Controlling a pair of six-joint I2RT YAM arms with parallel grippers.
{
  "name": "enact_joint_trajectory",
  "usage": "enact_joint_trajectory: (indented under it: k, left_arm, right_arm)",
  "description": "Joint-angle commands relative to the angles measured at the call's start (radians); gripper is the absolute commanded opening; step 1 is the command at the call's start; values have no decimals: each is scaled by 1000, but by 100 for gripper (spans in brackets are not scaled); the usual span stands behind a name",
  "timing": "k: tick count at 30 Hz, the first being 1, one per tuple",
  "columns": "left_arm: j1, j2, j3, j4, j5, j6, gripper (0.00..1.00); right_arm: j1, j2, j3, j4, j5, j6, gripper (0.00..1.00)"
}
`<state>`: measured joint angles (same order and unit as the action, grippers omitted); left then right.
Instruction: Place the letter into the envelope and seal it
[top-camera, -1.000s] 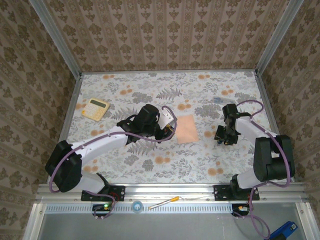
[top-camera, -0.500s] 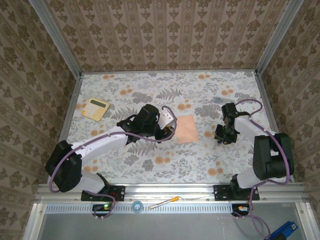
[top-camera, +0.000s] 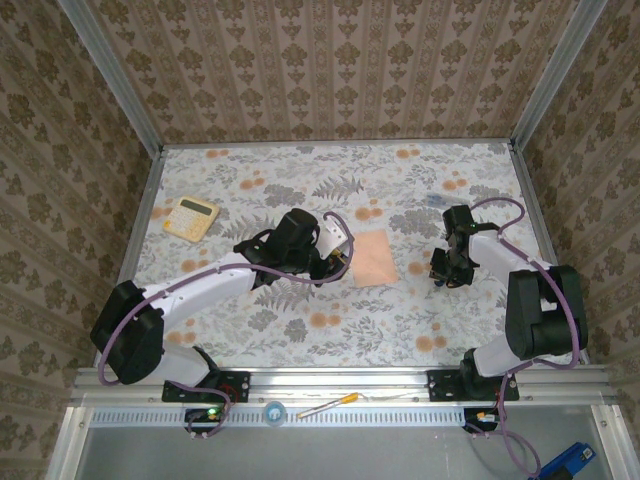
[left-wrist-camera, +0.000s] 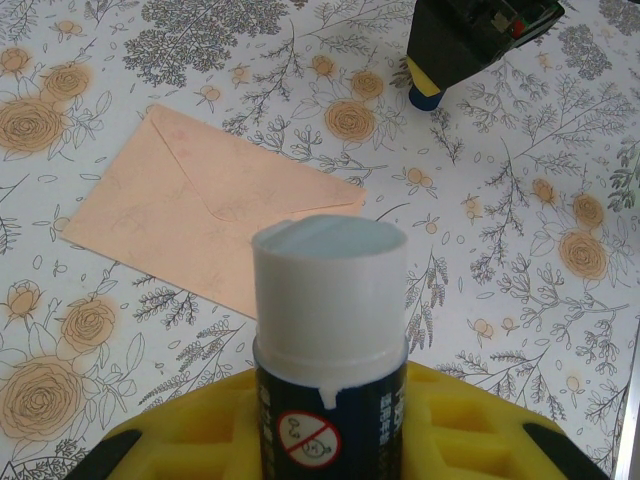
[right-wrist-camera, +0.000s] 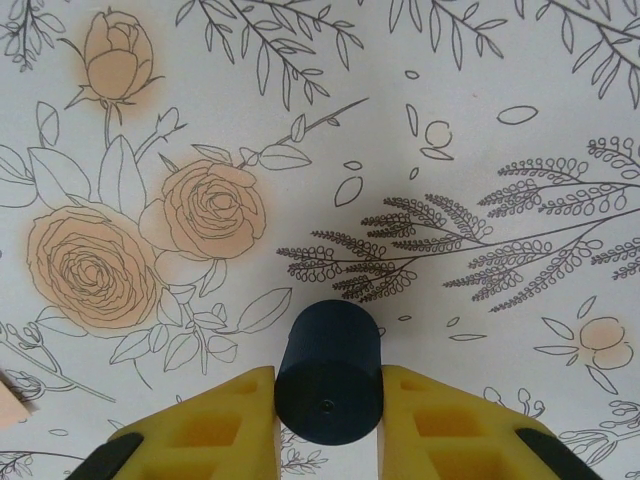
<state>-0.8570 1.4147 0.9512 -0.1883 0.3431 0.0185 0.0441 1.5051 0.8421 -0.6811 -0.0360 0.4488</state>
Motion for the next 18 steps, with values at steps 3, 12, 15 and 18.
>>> enact_joint_trajectory:
  k: [3, 12, 15, 18]
  left_arm:
    - [-6, 22, 34, -10, 22, 3, 0]
    - [-8, 32, 41, -18, 31, 8, 0]
    - [-8, 33, 42, -19, 31, 9, 0]
    - [-8, 38, 47, -20, 33, 11, 0]
  right_arm:
    - [5, -28, 26, -12, -1, -4, 25]
    - [5, -31, 34, -17, -13, -7, 25]
    - [5, -13, 37, -17, -7, -11, 27]
    - [5, 14, 34, -6, -4, -14, 30]
